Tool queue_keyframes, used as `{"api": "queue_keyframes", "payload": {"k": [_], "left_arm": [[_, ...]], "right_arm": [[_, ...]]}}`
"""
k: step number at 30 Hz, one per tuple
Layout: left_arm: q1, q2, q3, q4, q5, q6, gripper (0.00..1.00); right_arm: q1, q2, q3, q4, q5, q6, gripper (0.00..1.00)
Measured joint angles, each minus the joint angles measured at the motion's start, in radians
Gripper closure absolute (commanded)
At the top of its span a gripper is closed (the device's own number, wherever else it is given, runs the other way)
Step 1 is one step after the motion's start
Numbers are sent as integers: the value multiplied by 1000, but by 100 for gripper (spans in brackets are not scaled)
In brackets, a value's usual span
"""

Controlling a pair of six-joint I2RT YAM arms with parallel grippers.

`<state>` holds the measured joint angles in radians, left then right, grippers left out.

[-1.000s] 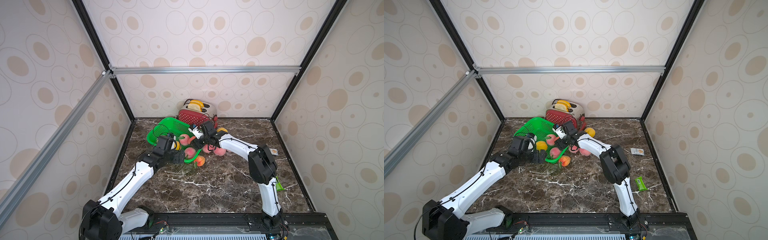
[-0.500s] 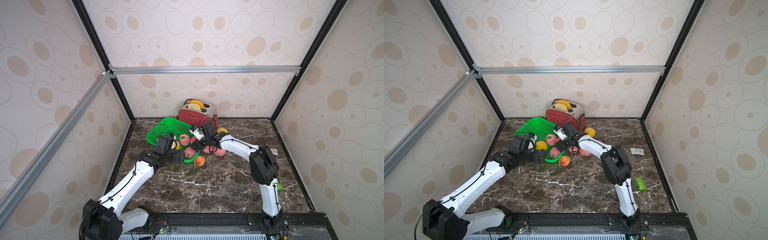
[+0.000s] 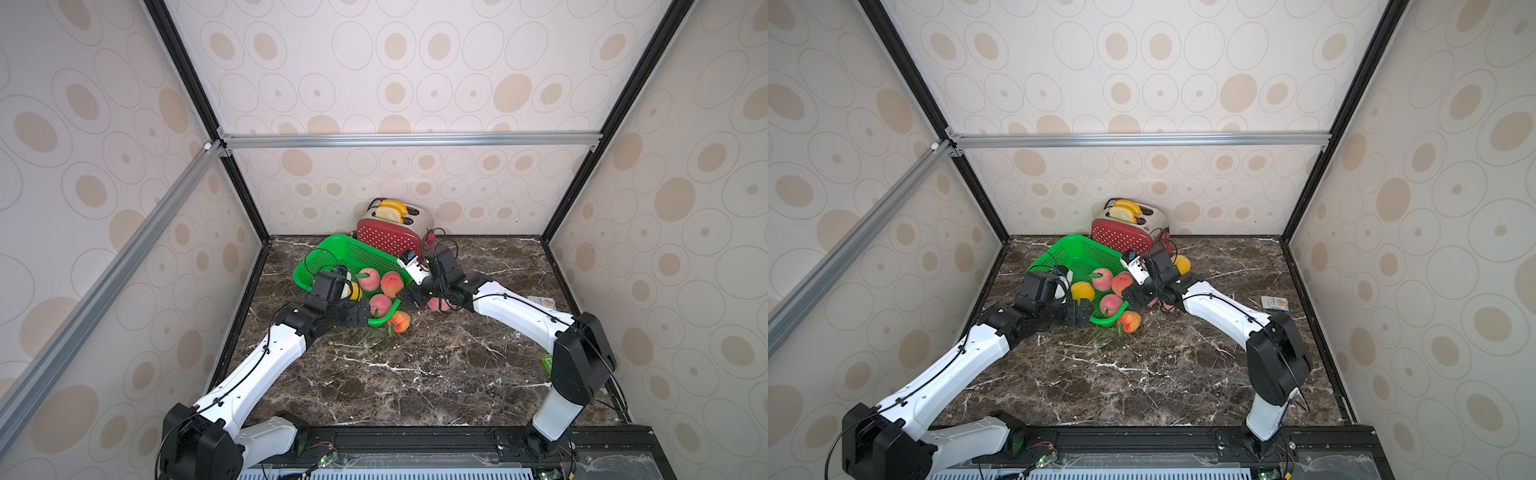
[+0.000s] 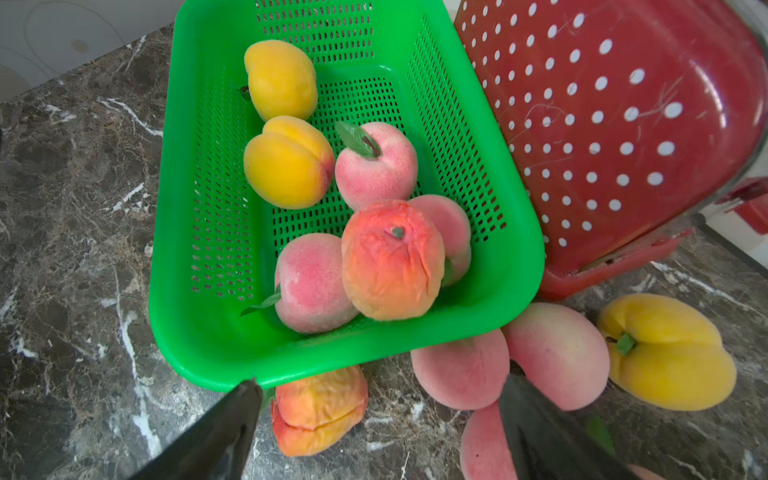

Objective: Put the peaches into the basket
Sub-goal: Place the peach in the basket, then pick up the peach from the center of the board.

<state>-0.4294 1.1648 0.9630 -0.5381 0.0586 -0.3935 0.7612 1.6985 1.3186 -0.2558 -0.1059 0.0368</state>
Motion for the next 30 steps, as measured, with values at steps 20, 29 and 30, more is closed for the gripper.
{"api": "queue_keyframes", "payload": {"k": [20, 29, 30], "left_arm": [[0, -15, -32, 3, 73, -2, 1], [0, -32, -36, 2, 127, -2, 1], [0, -32, -36, 2, 130, -2, 1]], "right_arm": [[3, -69, -329, 192, -168, 50, 4], [7, 28, -330, 274, -182, 76, 4], [7, 39, -330, 279, -182, 79, 4]]}}
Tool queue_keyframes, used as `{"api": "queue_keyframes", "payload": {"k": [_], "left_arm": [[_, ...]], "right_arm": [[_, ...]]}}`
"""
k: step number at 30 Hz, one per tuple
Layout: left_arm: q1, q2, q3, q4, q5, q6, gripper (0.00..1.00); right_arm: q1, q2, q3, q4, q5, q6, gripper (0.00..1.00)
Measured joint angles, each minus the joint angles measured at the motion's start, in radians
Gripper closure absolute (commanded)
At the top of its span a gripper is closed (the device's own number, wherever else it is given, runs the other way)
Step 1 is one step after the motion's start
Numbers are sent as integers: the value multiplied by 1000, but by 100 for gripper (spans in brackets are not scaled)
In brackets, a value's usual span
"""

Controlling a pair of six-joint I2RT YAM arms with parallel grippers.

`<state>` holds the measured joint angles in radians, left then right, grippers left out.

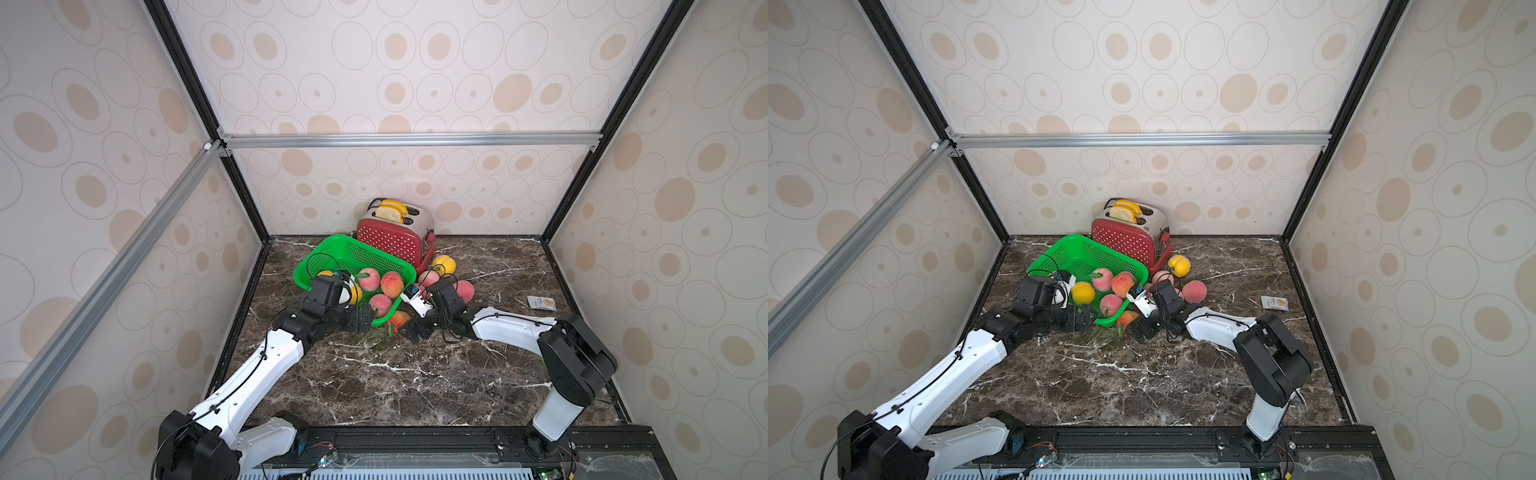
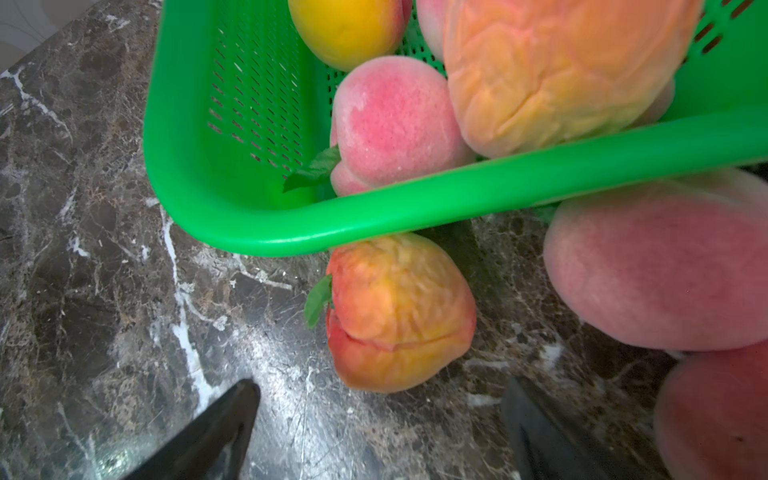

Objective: Put the peaches into the basket
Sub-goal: Pick up the peach from the center of the board.

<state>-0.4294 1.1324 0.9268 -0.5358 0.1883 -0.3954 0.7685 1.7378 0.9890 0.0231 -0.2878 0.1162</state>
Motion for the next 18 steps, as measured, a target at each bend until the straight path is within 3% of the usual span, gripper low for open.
{"api": "queue_keyframes", "payload": {"k": [18], "left_arm": [[0, -5, 0, 0, 20, 4, 1]], "right_arm": [[1, 89, 24, 56, -3, 26, 5]]}}
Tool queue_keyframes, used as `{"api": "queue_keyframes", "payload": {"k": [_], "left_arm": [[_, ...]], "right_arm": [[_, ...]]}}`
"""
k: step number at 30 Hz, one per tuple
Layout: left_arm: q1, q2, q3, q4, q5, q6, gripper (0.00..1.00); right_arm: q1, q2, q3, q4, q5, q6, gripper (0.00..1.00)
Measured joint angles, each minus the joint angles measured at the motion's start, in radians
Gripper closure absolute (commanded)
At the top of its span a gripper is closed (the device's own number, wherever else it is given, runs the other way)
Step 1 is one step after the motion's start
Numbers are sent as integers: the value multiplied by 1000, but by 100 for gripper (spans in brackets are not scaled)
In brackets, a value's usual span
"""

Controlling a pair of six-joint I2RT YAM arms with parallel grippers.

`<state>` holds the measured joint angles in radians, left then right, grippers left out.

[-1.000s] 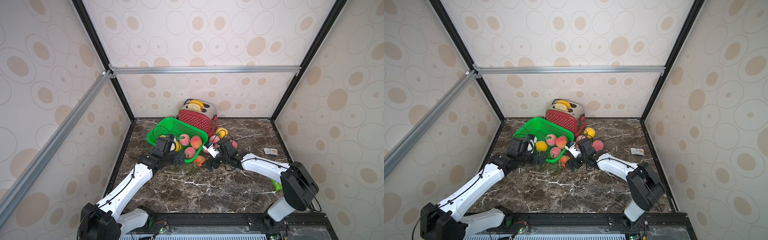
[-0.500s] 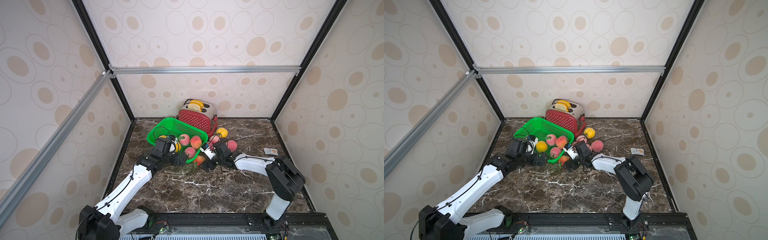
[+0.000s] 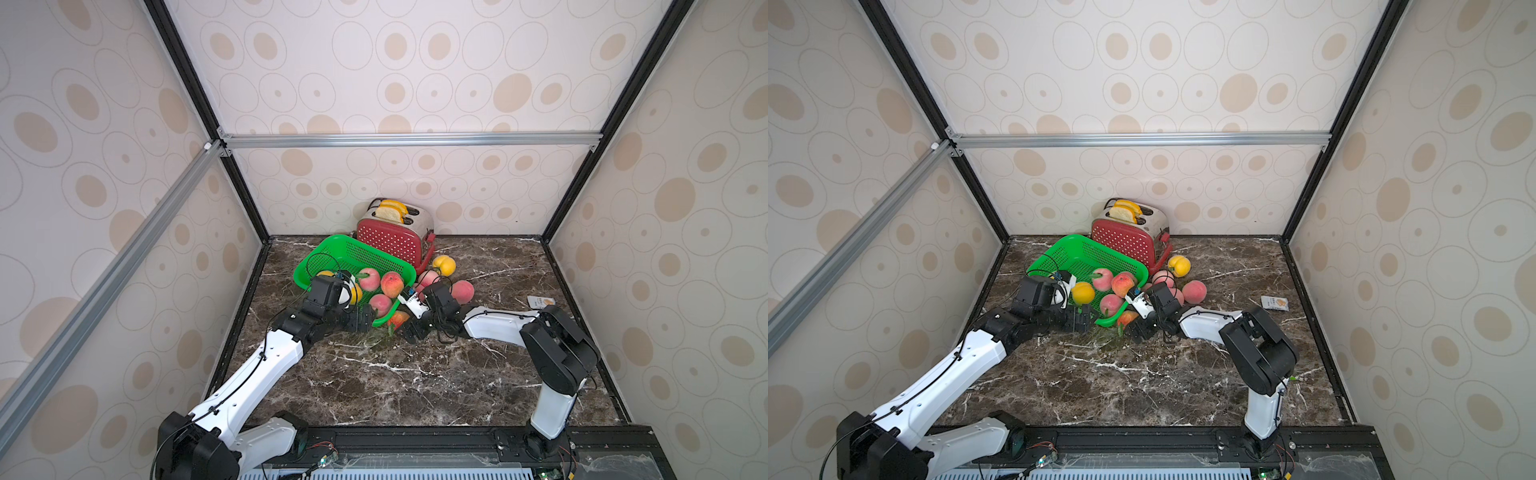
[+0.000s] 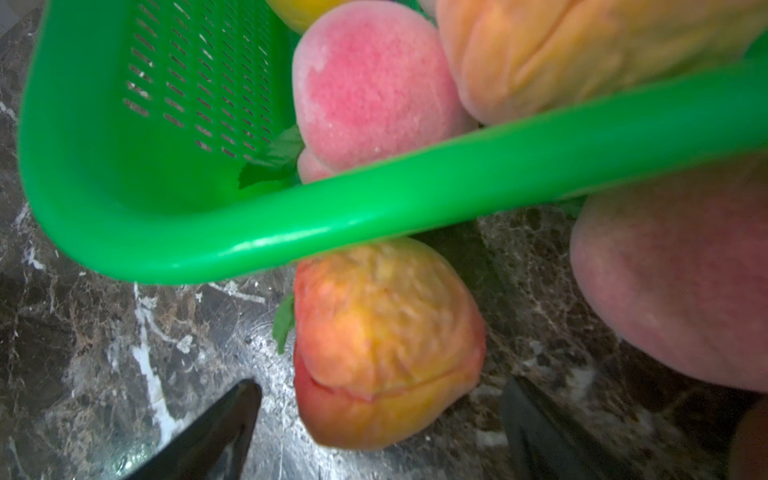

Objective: Put the peaches into the basket
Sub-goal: Pick up the peach from the center of the board.

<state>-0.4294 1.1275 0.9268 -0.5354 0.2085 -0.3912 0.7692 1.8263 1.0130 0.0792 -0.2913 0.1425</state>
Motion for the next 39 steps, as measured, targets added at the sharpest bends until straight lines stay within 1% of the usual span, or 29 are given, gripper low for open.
{"api": "queue_keyframes", "payload": {"k": [8, 13, 16, 26, 31, 39], "left_arm": [[-14, 0, 0, -15, 69, 38, 1], [-104, 0, 3, -62, 82, 82, 1], [-139, 0, 7, -92, 82, 99, 1], [-150, -24, 7, -128, 78, 105, 1], [-150, -29, 7, -133, 76, 105, 1], [-150, -29, 6, -133, 65, 105, 1]], "right_arm": [[0, 23, 3, 17, -4, 7, 9], [0, 35, 19, 18, -6, 9, 13], [0, 42, 24, 18, -10, 12, 14], [0, 58, 43, 19, -26, 21, 22], [0, 63, 43, 30, -35, 31, 30], [0, 63, 42, 34, -39, 34, 32]]}}
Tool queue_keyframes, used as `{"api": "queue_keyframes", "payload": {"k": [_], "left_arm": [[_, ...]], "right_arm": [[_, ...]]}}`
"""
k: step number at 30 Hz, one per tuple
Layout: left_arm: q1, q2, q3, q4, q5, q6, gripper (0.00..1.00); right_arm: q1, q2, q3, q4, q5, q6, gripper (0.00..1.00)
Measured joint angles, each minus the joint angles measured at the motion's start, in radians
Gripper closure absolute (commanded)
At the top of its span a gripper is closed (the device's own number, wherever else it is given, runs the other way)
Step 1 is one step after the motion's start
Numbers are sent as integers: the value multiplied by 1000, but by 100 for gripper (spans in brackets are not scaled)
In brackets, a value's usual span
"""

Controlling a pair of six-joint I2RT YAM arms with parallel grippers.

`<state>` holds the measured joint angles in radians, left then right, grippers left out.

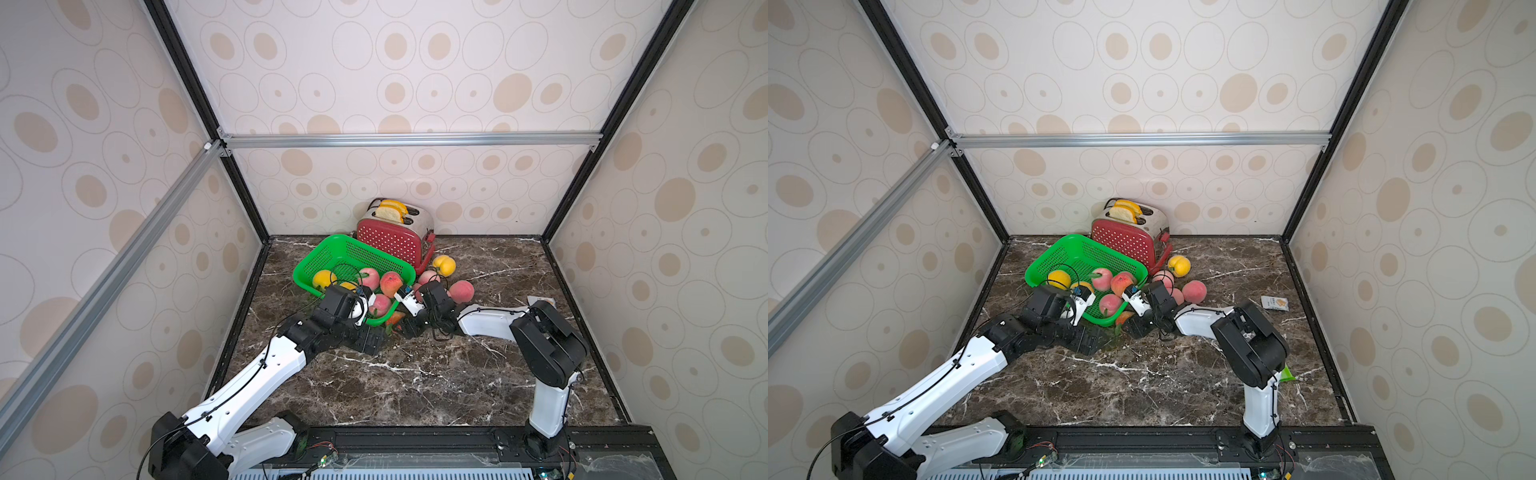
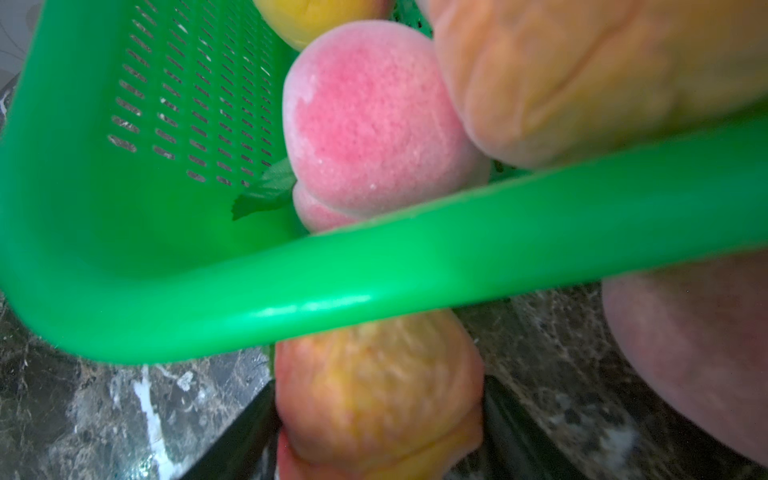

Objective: Put the peaches into the basket
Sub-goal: Pick up the peach from the center of the board.

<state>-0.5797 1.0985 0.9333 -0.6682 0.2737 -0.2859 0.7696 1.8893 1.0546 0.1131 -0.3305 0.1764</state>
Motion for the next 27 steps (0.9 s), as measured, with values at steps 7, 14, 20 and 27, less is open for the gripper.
{"api": "queue_keyframes", "payload": {"k": [7, 14, 20, 27], "left_arm": [[0, -2, 0, 0, -12, 0, 1], [0, -5, 0, 1, -53, -10, 1], [2, -5, 16, -3, -106, -18, 1], [77, -6, 79, -7, -91, -16, 1]], "right_arm": [[15, -102, -51, -63, 40, -10, 31], [51, -256, -55, -158, 82, -43, 30], [73, -298, 21, -242, 99, -81, 28], [72, -246, 202, -306, 100, -131, 27]]}}
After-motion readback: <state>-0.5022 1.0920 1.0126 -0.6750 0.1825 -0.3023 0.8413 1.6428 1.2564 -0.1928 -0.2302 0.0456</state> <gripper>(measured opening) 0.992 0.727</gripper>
